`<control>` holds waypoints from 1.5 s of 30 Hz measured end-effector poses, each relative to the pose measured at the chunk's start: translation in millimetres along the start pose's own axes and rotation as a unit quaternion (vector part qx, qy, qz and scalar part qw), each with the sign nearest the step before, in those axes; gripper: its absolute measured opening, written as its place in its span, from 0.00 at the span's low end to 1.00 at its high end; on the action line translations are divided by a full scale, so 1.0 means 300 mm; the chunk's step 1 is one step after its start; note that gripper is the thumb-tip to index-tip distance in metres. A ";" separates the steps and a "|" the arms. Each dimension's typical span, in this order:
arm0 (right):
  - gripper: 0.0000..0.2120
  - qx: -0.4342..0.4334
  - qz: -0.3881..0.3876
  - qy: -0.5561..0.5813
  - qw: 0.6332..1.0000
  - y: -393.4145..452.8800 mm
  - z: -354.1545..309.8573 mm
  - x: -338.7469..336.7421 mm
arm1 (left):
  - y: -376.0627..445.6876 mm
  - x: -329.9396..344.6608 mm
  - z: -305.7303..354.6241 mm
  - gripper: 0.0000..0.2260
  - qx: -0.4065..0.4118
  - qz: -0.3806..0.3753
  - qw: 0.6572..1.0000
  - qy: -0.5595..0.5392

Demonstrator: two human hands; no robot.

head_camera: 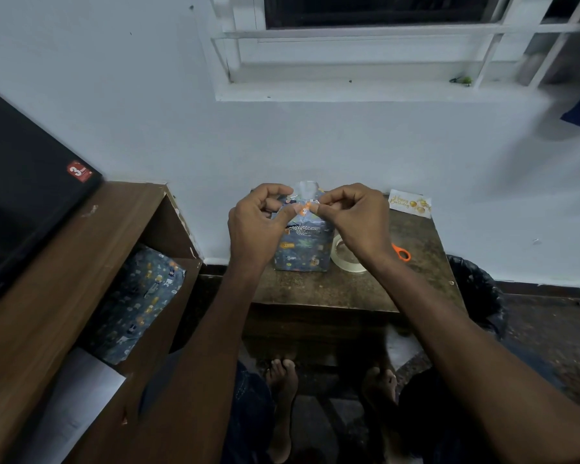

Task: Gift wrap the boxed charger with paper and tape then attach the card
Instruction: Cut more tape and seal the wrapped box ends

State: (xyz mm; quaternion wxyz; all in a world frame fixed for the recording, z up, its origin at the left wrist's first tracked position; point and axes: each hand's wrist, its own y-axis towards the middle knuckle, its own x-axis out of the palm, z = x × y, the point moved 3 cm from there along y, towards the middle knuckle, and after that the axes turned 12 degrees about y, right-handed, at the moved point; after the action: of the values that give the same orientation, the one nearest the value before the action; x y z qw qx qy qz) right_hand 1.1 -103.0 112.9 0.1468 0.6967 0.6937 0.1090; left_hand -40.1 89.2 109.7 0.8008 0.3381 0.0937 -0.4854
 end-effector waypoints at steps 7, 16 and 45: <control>0.12 -0.054 0.007 -0.044 0.998 -0.023 0.010 0.002 | 0.005 0.000 -0.020 0.13 -0.019 0.011 1.000 -0.021; 0.04 -0.046 -0.044 -0.050 0.997 -0.008 0.022 0.011 | 0.011 0.004 -0.039 0.15 -0.028 0.003 0.999 -0.046; 0.14 0.279 -0.142 0.109 0.943 0.057 0.055 0.008 | 0.072 0.056 -0.115 0.12 -0.192 -0.265 0.925 -0.196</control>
State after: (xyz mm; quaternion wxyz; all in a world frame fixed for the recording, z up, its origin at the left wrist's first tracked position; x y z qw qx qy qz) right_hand 22.9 -101.4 103.5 -0.1159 0.5879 0.7998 -0.0361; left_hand -7.2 105.4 85.4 0.6952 0.0388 0.1127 -0.7088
